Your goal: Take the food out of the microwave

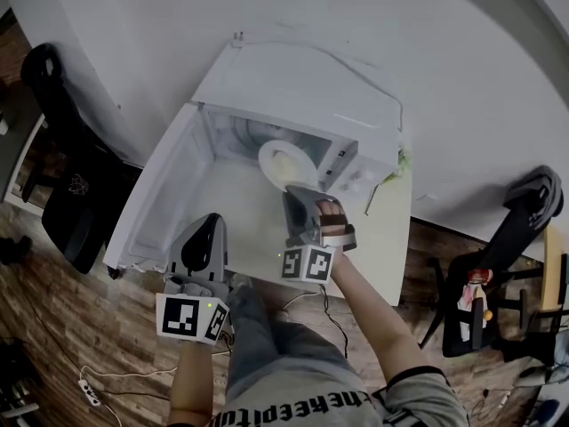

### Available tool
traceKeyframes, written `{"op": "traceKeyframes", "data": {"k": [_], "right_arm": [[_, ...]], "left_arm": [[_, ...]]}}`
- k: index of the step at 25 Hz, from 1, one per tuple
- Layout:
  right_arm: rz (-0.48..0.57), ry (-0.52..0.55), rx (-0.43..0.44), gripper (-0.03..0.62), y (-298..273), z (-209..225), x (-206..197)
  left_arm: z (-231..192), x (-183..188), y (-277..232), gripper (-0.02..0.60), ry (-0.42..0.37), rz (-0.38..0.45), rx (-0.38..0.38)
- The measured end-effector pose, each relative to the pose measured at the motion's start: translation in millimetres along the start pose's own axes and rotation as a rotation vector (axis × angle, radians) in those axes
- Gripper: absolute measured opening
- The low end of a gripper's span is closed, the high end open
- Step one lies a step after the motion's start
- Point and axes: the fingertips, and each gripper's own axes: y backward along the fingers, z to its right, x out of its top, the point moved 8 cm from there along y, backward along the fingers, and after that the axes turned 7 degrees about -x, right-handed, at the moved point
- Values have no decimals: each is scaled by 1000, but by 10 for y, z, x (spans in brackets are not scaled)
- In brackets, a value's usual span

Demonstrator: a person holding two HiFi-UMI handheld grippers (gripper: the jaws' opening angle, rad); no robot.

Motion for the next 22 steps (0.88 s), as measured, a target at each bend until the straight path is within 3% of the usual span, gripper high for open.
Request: {"op": "traceKeyframes", "data": {"k": [13, 22], "right_arm": [[45, -251, -11, 17, 697, 413, 186], [25, -431, -63, 17, 959, 667, 328]], "left_arm": [[402, 209, 297, 14, -61, 21, -4], [334, 375, 334, 14, -75, 29, -65]]}}
